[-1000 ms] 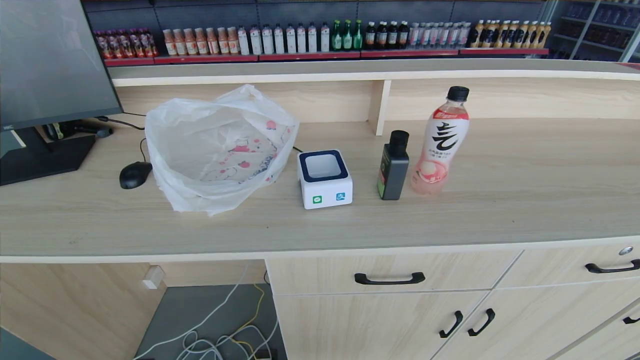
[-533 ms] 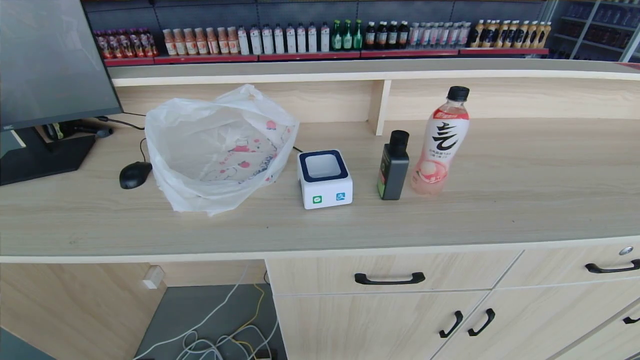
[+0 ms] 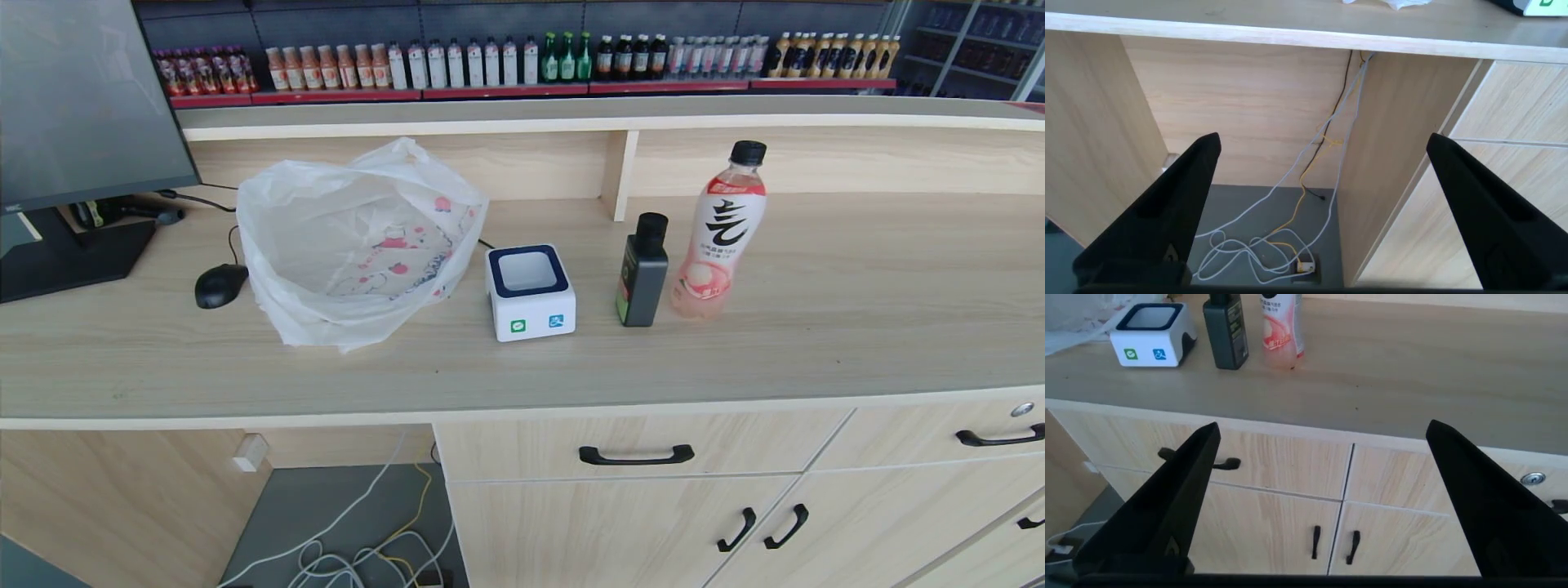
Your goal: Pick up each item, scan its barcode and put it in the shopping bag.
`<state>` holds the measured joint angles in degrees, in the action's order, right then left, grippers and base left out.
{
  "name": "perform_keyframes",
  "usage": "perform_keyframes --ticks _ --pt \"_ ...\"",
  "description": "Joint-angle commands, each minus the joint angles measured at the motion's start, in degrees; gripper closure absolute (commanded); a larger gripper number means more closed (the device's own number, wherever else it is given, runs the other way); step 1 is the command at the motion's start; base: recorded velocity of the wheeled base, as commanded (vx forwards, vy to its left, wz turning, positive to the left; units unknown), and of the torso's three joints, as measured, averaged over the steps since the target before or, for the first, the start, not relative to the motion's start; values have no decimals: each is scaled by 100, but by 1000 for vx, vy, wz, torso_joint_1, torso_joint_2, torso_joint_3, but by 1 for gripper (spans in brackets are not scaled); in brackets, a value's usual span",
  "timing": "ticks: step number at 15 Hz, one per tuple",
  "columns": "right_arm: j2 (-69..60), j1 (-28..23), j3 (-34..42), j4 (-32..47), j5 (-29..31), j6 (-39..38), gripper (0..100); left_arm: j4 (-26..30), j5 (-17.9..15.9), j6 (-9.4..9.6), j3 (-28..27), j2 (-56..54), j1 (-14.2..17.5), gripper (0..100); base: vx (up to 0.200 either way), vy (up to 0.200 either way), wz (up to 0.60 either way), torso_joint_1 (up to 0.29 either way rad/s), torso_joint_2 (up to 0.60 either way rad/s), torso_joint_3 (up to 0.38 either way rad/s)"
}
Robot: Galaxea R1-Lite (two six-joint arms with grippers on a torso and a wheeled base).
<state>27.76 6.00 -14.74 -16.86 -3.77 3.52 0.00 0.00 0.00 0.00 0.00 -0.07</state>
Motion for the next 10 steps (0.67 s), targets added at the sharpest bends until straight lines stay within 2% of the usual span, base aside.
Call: perform_keyframes --ticks 1,8,10 --pt "713 42 -55 -274 -1 -1 0 0 0 0 0 0 -1 0 0 0 0 0 0 0" --pt "1540 446 -231 -731 -1 342 0 0 0 0 0 0 -1 0 0 0 0 0 0 0" --pt "2014 657 -328 -1170 -1 404 0 0 0 0 0 0 -1 0 0 0 0 0 0 0"
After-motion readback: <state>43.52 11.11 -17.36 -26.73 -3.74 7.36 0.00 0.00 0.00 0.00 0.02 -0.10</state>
